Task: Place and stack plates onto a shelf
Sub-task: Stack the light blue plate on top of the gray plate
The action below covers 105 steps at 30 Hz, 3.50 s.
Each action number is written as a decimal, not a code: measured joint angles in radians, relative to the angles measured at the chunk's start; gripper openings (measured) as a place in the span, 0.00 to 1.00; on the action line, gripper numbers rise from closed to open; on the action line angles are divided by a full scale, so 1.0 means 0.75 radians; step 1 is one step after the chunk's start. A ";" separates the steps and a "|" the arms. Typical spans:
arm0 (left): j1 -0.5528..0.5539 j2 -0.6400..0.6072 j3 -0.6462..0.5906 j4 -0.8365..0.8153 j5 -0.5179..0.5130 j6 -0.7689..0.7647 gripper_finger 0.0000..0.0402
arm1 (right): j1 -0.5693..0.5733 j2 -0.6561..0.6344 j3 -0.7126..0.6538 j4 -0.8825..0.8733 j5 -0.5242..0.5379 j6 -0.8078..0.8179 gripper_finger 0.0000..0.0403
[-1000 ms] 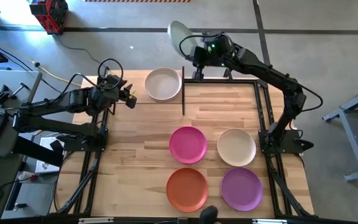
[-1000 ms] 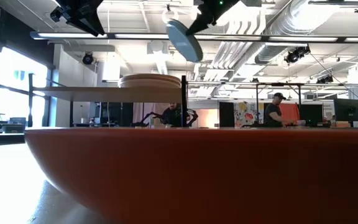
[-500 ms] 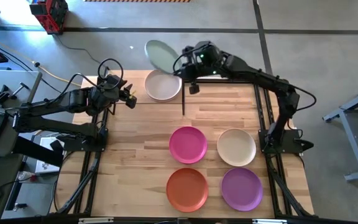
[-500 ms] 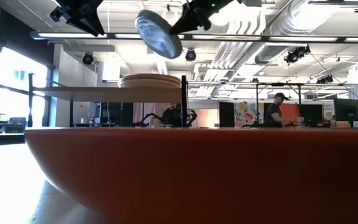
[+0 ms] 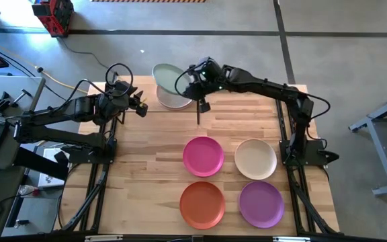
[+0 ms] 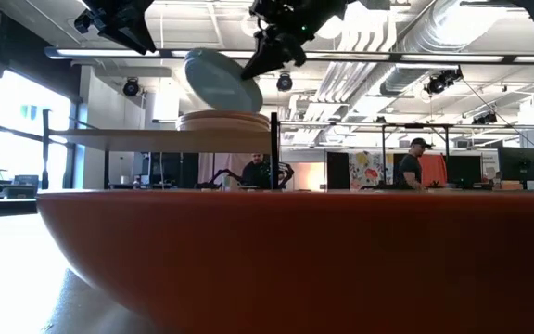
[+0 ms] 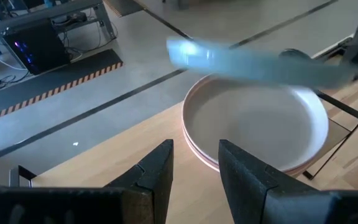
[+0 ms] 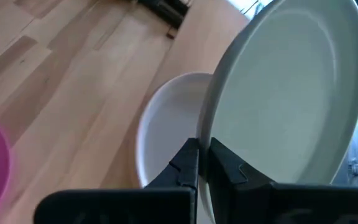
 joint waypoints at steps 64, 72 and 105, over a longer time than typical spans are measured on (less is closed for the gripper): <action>0.000 0.000 0.000 -0.001 0.001 -0.004 0.29 | 0.088 0.079 -0.001 -0.078 0.391 -0.301 0.17; 0.000 0.000 0.000 -0.002 0.001 -0.002 0.29 | 0.117 0.078 -0.001 -0.134 0.507 -0.302 0.17; 0.000 -0.001 0.000 -0.004 0.000 -0.045 0.29 | 0.052 0.121 -0.002 -0.054 0.413 -0.181 0.17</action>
